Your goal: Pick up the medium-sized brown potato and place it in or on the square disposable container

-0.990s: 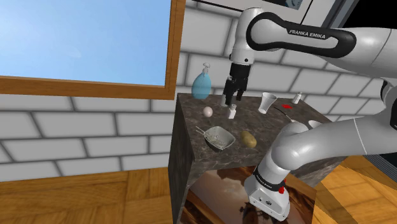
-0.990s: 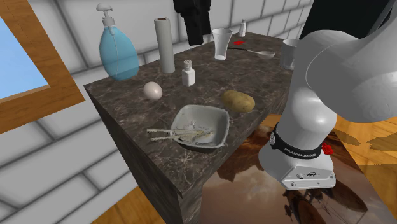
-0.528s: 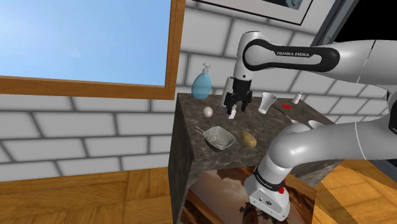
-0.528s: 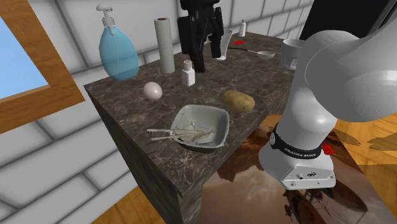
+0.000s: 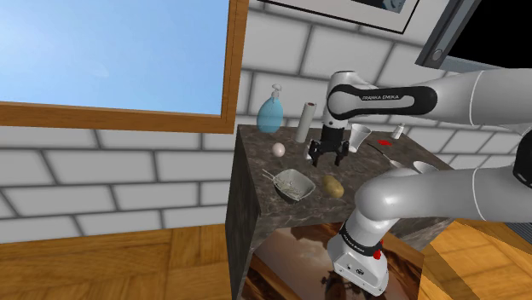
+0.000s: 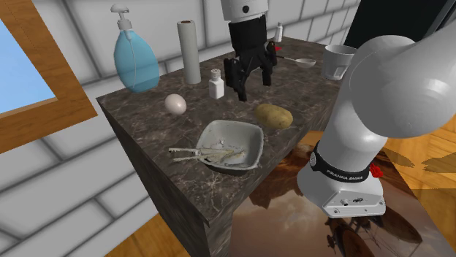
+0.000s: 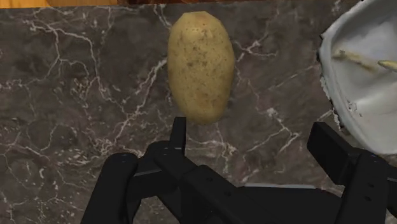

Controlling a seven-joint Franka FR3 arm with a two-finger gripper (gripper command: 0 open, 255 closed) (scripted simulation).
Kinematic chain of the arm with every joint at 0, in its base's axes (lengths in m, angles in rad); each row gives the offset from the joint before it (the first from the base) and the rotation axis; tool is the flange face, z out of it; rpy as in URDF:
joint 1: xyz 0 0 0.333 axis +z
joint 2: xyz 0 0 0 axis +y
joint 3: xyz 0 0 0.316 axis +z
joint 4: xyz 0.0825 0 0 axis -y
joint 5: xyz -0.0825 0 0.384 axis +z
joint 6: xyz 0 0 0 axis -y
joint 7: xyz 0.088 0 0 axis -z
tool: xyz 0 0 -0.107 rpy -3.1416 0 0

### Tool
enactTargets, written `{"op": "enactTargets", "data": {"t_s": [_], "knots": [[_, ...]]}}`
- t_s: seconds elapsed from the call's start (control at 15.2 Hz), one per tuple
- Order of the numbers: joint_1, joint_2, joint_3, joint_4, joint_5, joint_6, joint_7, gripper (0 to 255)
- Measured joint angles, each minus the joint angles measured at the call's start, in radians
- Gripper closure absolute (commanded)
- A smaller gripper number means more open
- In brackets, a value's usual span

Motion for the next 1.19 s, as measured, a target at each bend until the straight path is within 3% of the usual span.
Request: {"op": "enactTargets", "data": {"t_s": [0.26,0.79,1.19], "knots": [[-0.092,-0.021,-0.015,-0.096,-0.043,0.068,0.079,0],[-0.117,0.011,-0.026,-0.193,-0.064,0.194,0.092,0],[-0.117,0.011,-0.026,-0.202,-0.064,0.205,0.093,0]]}}
